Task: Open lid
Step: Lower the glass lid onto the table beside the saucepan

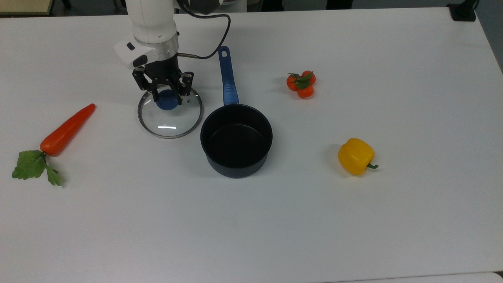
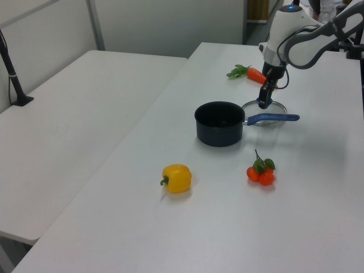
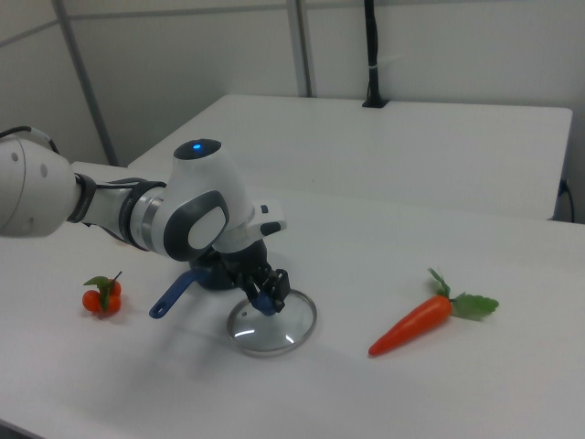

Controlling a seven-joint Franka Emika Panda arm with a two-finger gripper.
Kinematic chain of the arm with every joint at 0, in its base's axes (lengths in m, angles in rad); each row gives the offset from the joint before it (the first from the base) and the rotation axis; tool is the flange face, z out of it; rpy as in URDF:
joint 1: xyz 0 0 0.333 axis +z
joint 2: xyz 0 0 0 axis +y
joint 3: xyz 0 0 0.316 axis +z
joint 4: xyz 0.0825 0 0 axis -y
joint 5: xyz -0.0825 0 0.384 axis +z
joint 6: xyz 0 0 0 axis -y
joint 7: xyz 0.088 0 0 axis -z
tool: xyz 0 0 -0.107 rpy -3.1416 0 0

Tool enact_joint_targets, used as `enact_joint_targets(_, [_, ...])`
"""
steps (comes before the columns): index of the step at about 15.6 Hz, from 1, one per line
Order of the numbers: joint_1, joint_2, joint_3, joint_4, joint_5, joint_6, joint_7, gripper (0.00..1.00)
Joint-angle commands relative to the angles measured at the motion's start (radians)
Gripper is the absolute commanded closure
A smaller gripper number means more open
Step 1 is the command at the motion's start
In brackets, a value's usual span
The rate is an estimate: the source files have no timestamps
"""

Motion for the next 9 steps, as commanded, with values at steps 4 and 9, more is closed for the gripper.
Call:
enact_joint_targets(4, [0.003, -0.019, -0.002, 0.035, -0.002, -0.031, -0.003, 0.00])
enact_joint_targets(9, [0.015, -0.024, 0.007, 0.253, -0.001, -0.324, 0.005, 0.00])
